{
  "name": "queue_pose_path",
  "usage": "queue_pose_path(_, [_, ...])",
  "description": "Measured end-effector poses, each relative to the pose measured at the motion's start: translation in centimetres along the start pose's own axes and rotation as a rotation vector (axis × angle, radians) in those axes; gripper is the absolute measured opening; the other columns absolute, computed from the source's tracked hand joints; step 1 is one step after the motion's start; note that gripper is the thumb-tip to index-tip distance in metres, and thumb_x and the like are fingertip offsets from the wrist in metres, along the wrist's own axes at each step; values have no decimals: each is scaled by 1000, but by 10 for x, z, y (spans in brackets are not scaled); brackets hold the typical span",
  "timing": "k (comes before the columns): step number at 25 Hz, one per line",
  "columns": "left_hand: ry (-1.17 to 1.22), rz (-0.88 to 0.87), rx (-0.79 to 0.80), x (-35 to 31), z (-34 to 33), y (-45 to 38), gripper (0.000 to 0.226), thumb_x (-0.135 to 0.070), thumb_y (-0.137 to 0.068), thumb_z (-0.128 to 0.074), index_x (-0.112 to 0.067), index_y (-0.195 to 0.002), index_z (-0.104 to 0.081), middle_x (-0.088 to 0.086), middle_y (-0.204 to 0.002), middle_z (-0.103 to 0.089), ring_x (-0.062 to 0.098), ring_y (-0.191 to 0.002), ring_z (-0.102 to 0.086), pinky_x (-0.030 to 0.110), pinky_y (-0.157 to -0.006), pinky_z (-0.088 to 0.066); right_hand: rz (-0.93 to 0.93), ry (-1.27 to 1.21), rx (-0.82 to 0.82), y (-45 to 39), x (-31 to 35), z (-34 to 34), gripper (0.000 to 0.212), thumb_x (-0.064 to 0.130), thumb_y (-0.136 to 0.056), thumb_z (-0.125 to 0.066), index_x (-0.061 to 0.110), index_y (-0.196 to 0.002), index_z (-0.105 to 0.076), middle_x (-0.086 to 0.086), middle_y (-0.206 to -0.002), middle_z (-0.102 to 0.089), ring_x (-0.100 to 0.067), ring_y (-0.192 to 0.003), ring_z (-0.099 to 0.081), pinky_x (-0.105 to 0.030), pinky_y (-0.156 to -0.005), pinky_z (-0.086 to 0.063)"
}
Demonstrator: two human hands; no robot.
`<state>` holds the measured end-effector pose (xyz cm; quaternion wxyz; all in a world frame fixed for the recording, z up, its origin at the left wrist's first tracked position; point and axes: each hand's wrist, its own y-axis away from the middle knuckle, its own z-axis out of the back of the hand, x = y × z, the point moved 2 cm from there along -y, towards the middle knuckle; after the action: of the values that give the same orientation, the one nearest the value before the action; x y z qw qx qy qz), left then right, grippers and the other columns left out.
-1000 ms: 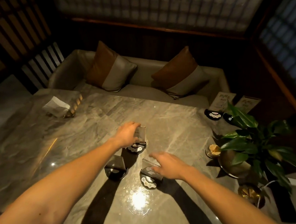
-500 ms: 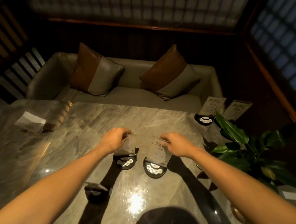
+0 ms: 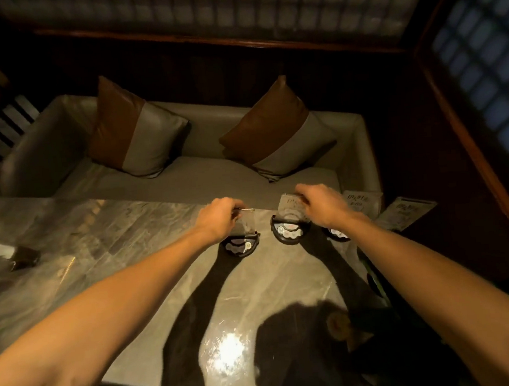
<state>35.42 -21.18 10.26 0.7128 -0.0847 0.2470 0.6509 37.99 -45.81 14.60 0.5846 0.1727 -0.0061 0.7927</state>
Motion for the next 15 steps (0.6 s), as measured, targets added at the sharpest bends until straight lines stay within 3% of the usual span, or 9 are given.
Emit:
queue_pose_path(8, [-21, 26, 19, -19, -20, -67, 40, -6, -94, -63, -21, -131, -65, 3, -128, -71, 23, -120, -66, 48, -98, -56, -11, 46, -16, -36, -40, -10, 19, 12, -94, -54, 20, -110, -58, -11, -105, -71, -35, -96, -66, -40, -76, -51])
queue_pose_path(15, [21, 18, 19, -31, -21, -88, 36, -11, -97, -63, -20, -132, -65, 2, -130, -70, 22, -122, -64, 48, -101, -55, 0, -48, 57, -43, -47, -18, 16, 18, -101, -52, 20, -113, -62, -5, -107, -69, -27, -98, -65, -30, -69, -39])
